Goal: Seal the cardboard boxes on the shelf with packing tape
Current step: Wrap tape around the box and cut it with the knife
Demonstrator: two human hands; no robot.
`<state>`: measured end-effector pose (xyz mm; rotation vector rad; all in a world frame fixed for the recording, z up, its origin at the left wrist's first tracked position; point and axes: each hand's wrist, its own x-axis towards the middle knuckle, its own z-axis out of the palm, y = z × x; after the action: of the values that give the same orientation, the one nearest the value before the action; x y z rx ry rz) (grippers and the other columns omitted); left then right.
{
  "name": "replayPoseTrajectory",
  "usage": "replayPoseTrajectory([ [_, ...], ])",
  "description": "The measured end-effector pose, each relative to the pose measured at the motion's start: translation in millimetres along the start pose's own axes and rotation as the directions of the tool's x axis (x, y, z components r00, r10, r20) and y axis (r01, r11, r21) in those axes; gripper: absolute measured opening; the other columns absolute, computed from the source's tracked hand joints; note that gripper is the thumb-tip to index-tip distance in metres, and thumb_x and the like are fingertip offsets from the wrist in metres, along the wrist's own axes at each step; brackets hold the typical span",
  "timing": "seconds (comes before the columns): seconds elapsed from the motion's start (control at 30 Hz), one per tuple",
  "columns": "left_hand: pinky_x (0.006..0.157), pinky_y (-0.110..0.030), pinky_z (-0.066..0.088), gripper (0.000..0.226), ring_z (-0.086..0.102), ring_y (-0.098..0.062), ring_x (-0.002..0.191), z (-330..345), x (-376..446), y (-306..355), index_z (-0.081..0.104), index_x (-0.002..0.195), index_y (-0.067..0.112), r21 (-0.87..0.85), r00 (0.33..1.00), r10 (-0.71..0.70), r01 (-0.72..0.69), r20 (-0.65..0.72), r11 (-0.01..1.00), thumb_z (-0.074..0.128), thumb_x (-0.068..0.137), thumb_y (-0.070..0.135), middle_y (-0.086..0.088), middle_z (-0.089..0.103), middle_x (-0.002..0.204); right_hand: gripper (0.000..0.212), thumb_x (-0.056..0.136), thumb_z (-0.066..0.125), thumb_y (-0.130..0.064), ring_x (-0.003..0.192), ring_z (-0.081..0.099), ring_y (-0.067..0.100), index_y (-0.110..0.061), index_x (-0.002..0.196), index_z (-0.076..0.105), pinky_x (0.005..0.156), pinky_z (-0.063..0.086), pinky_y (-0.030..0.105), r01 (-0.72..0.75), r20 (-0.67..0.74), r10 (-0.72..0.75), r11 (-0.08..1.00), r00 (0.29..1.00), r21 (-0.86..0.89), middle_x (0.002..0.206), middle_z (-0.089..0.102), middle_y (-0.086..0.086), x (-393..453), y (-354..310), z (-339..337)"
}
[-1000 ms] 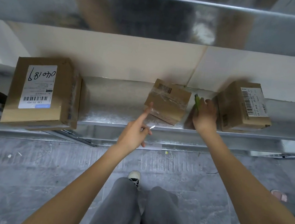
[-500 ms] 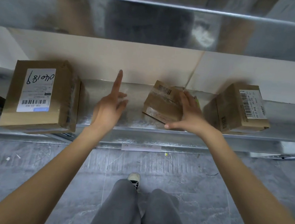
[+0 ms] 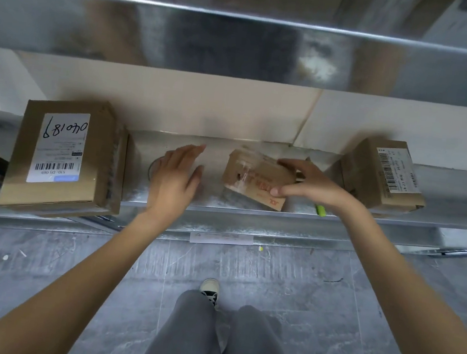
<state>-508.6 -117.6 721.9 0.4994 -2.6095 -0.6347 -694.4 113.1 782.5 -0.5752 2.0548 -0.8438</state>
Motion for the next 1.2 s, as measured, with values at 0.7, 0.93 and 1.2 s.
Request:
replayPoseTrajectory([
  [0.7,0.086,-0.014,0.044,0.029,0.059,-0.002,0.1,25,38,44,0.046,0.13,0.017,-0.681,0.835,-0.21,0.54,0.509,0.495,0.043,0.103,0.024,0.006,0.06,0.11,0.109,0.076,0.07,-0.055,0.149,-0.009,0.012,-0.02,0.155,0.003,0.115,-0.015,0.056,0.139,0.061,-0.135,0.693,0.989,-0.708,0.163,0.002,-0.006,28,-74,23],
  [0.93,0.082,-0.011,0.044,0.022,0.058,0.012,0.088,30,39,46,0.044,0.124,0.011,-0.707,0.845,-0.229,0.532,0.484,0.466,0.037,0.104,0.009,0.005,0.057,0.107,0.078,0.088,0.066,-0.026,0.149,0.014,0.022,-0.007,0.151,0.024,0.12,0.005,0.035,0.221,-0.124,-0.414,0.689,0.902,-0.69,0.159,0.022,0.009,19,-55,63],
  [1.2,0.084,-0.009,0.043,0.025,0.055,0.004,0.096,31,39,53,0.043,0.128,0.01,-0.715,0.842,-0.231,0.537,0.488,0.448,0.037,0.105,0.012,0.006,0.057,0.108,0.061,0.083,0.066,-0.009,0.139,0.038,0.032,0.006,0.138,0.045,0.116,0.021,0.04,0.242,-0.216,-0.59,0.599,0.778,-0.763,0.145,0.044,0.02,-18,-20,107],
])
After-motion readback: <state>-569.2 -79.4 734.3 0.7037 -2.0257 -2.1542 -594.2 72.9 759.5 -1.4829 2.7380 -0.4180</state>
